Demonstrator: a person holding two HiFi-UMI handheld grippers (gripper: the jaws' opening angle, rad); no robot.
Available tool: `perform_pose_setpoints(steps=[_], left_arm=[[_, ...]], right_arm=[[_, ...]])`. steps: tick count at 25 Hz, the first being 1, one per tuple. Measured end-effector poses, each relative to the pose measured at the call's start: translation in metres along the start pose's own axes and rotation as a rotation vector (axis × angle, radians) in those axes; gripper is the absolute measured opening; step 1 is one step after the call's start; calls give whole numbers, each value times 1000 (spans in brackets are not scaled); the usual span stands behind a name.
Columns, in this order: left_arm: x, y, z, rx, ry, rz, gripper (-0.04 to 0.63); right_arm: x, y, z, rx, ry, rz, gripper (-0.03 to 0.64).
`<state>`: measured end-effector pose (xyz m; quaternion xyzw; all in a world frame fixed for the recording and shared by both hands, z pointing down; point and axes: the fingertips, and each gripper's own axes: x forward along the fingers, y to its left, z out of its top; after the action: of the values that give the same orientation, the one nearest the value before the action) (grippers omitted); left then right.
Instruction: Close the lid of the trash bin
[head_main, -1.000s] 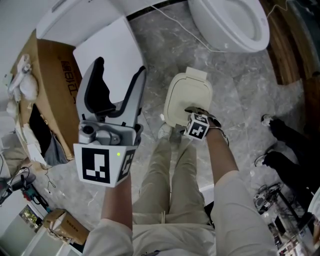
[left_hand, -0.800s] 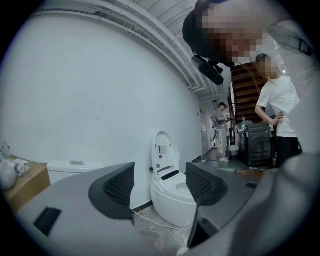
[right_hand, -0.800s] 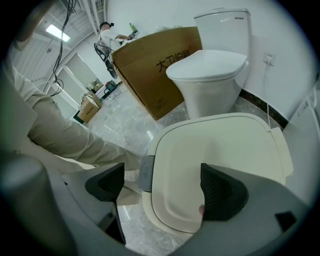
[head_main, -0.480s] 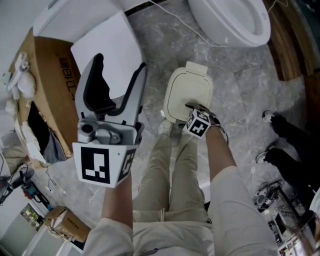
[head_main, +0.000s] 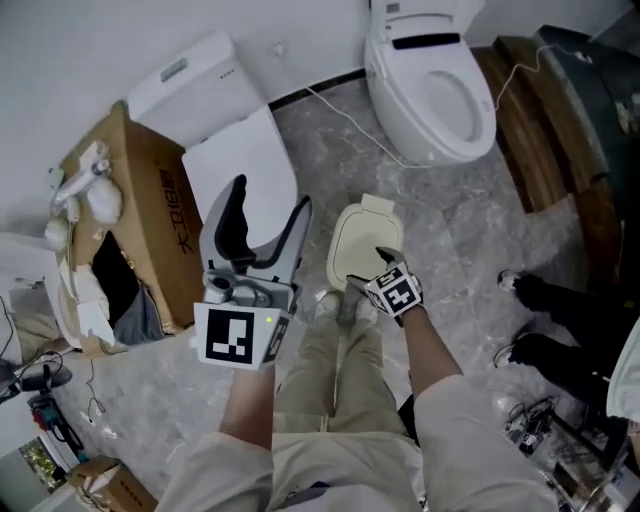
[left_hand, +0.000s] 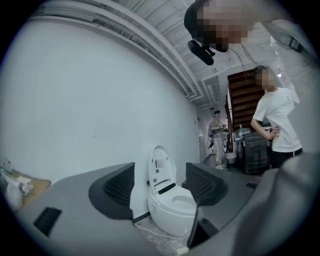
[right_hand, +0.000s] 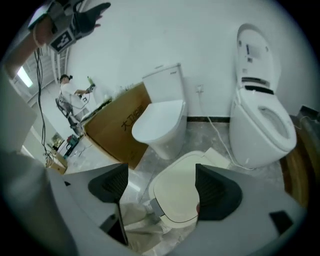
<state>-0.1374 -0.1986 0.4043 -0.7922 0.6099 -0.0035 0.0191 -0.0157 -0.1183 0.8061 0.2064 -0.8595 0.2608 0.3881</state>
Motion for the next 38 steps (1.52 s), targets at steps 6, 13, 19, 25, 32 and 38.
perform_pose_setpoints(steps=[6, 13, 19, 25, 32, 38], left_arm=[[-31, -19, 98, -4, -53, -64, 298], [-65, -40, 168, -39, -135, -131, 274], [-77, -76, 188, -4, -191, -202, 109], [-63, -93, 204, 3, -229, -235, -2], [-58, -96, 214, -10, -249, -231, -2], [-59, -95, 211, -13, -230, -224, -2]], right_arm=[[-187, 27, 118, 12, -324, -240, 428], [-392, 72, 229, -83, -769, -525, 356], [-481, 113, 256, -180, -1010, -665, 95], [-504, 113, 265, -226, -1074, -757, 9], [-510, 116, 271, -226, -1108, -760, 9], [-513, 119, 273, -208, -1136, -752, 9]])
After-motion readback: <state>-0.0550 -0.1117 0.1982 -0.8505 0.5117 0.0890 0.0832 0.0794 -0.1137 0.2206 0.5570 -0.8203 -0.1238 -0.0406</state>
